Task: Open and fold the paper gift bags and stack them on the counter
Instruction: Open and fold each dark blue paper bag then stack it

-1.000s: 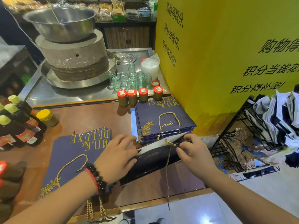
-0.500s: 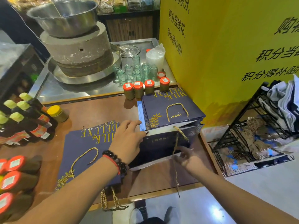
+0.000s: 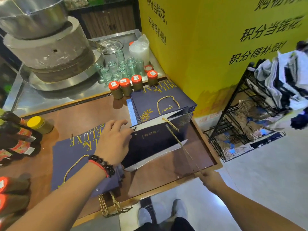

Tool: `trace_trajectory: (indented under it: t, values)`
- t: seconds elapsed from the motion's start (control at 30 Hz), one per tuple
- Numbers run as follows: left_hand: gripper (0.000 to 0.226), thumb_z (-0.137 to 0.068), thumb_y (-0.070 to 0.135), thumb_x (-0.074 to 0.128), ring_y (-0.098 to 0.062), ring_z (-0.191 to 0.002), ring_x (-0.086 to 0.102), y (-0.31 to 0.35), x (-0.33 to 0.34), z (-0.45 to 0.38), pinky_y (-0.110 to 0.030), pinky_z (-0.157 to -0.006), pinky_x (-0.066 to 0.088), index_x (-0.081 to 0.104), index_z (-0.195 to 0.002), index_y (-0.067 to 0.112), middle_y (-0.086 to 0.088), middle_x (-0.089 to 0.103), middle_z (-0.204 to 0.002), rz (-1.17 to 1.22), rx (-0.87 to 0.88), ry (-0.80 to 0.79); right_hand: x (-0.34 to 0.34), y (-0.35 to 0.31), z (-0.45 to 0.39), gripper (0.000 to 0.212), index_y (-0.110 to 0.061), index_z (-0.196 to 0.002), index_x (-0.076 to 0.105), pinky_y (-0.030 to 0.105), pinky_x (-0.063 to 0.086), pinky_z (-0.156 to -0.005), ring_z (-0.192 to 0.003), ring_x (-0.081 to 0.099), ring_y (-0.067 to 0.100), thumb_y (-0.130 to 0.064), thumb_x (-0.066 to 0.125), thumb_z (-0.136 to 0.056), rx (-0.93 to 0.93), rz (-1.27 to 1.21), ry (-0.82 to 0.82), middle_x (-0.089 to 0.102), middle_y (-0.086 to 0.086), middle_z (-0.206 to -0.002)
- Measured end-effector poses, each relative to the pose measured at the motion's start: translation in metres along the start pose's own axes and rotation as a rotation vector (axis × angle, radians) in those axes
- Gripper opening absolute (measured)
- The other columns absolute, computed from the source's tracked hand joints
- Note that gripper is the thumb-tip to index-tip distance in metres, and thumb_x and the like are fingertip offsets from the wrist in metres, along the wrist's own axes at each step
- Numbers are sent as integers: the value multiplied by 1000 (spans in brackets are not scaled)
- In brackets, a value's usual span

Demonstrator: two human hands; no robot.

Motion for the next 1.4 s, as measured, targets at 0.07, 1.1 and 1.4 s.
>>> trace_trajectory:
  t: [0.07, 1.1, 1.4]
  values:
    - [19, -74, 1, 73, -42, -102, 51, 0, 1, -2, -48, -85, 49, 71, -91, 10, -13, 61, -113, -5, -11, -14, 0, 14, 4, 21, -15, -72, 60, 34, 52, -69, -75, 63, 28, -19, 53, -92, 65, -23, 7, 67, 13, -83]
    - [12, -74, 18, 70, -27, -106, 49, 9, 4, 8, -44, -81, 53, 70, -86, 21, 0, 62, -111, 17, 23, -1, -14, -187, 123, 63, -29, -145, 42, 25, 40, -99, -132, 36, 9, -57, 17, -94, -753, 162, 375, 36, -10, -143]
    - [14, -71, 23, 72, -23, -102, 52, 13, 0, 11, -38, -77, 52, 71, -85, 26, 5, 65, -107, 15, -2, 4, -15, -211, 141, 21, -17, -101, 70, 23, 37, -41, -39, 43, 12, -10, 51, -100, -598, -886, 14, 72, 13, -87]
Point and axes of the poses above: each hand's wrist, its own z-axis away from the middle knuckle, its own x-axis out of the palm, y = z × x, the point moved 1 cm from there along -z, towards the middle knuckle
